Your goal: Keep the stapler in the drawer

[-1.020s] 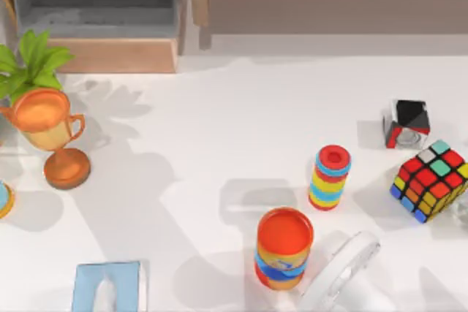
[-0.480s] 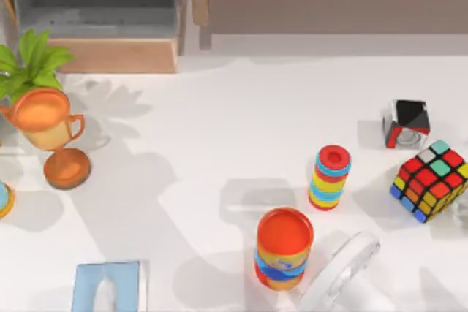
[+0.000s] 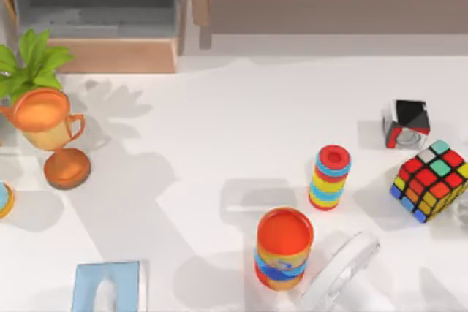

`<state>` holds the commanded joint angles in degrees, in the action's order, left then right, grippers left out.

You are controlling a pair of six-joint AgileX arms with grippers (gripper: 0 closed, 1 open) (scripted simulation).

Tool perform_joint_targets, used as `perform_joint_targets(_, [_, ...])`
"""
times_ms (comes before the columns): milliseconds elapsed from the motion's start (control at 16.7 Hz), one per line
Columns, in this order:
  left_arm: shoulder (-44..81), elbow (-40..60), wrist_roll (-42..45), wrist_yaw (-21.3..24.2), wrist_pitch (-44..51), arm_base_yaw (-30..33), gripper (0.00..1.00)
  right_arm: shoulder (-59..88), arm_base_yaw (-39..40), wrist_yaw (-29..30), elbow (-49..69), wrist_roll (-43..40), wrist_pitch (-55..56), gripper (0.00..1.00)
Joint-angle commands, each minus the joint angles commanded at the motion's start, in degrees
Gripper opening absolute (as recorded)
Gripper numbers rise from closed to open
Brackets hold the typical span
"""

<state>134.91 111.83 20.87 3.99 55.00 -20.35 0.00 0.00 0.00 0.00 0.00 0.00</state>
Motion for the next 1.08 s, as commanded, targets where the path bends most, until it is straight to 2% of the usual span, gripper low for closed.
perform_joint_targets(540, [0.0, 0.0, 0.0, 0.0, 0.0, 0.0, 0.98, 0.0, 0.0, 0.0, 0.0, 0.0, 0.0, 1.00])
perform_joint_targets(1080, [0.0, 0.0, 0.0, 0.0, 0.0, 0.1, 1.00, 0.0, 0.0, 0.0, 0.0, 0.0, 0.0, 1.00])
